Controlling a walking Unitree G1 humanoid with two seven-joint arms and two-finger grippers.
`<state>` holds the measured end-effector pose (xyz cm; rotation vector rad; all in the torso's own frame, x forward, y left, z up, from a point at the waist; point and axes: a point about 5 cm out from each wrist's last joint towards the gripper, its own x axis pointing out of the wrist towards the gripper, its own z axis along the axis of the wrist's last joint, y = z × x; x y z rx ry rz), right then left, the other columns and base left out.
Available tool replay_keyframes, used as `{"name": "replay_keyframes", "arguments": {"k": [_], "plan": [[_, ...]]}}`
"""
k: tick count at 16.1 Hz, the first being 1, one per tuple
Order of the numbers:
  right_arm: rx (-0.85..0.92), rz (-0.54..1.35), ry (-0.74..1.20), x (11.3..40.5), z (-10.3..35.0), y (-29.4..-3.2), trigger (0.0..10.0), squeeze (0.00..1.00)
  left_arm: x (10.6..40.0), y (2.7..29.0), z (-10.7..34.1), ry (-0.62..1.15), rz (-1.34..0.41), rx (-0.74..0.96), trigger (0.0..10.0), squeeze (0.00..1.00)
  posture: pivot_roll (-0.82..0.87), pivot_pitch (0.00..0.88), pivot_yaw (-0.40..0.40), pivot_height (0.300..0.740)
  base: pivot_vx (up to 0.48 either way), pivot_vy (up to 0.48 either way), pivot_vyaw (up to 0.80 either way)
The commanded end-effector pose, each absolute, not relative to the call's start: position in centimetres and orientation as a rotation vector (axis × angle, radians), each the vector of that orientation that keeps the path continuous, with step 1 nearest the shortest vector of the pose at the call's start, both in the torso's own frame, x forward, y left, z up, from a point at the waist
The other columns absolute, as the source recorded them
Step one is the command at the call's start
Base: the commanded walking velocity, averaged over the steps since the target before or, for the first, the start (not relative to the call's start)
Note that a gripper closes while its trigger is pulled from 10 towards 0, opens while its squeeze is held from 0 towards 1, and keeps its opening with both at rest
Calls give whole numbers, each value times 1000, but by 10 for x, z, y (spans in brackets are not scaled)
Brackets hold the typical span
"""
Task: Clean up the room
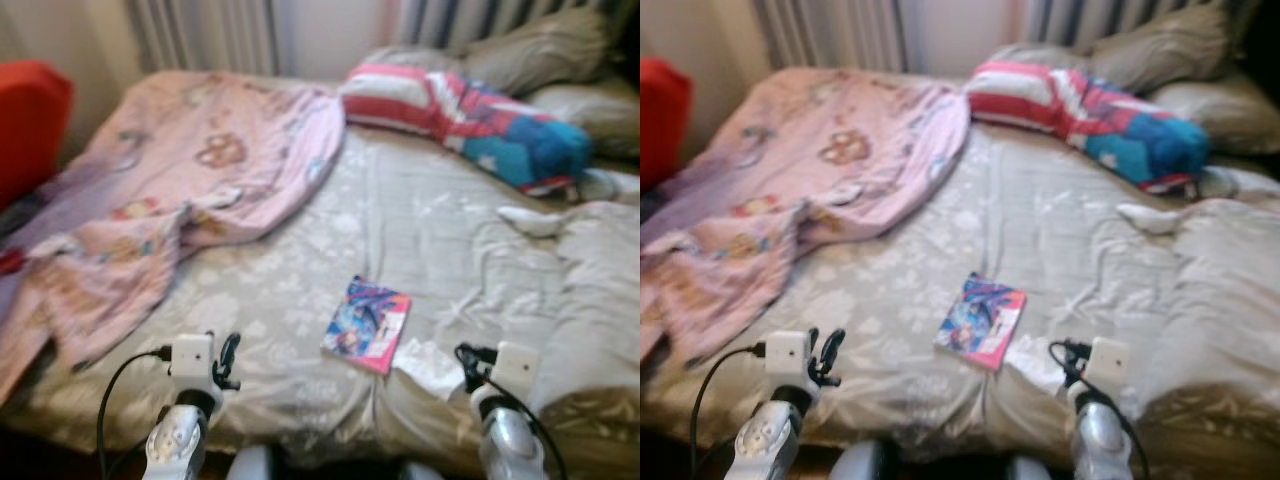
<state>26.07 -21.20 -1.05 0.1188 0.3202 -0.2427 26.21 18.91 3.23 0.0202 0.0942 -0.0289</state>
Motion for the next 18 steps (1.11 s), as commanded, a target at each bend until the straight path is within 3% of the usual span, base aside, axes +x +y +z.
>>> {"name": "replay_keyframes", "arguments": {"k": [1,4,5,7,9,14,18], "plan": [[135,-221,343,260,-14,-204,10000,0,259,196,30,110,-14,39,10000,0,157,96,-40,633,255,0,0],[143,-172,416,260,-21,-197,10000,0,262,192,33,106,-32,36,10000,0,155,108,-37,633,0,0,0],[137,-157,422,262,-20,-195,10000,1000,264,190,35,103,-44,35,10000,0,157,115,-36,633,0,0,0],[125,-145,467,267,-20,-193,10000,1000,266,187,37,100,-59,35,10000,0,163,148,-29,633,0,0,0],[-44,-22,492,282,-11,-188,10000,1000,268,185,42,87,-79,32,10000,0,178,184,-31,633,0,0,0],[51,-46,438,303,8,-189,10000,1000,269,177,55,49,-105,21,10000,0,207,229,-18,633,0,0,0],[145,-100,455,304,7,-185,10000,1000,256,181,56,59,-119,43,10000,0,237,276,4,633,0,0,0]]}}
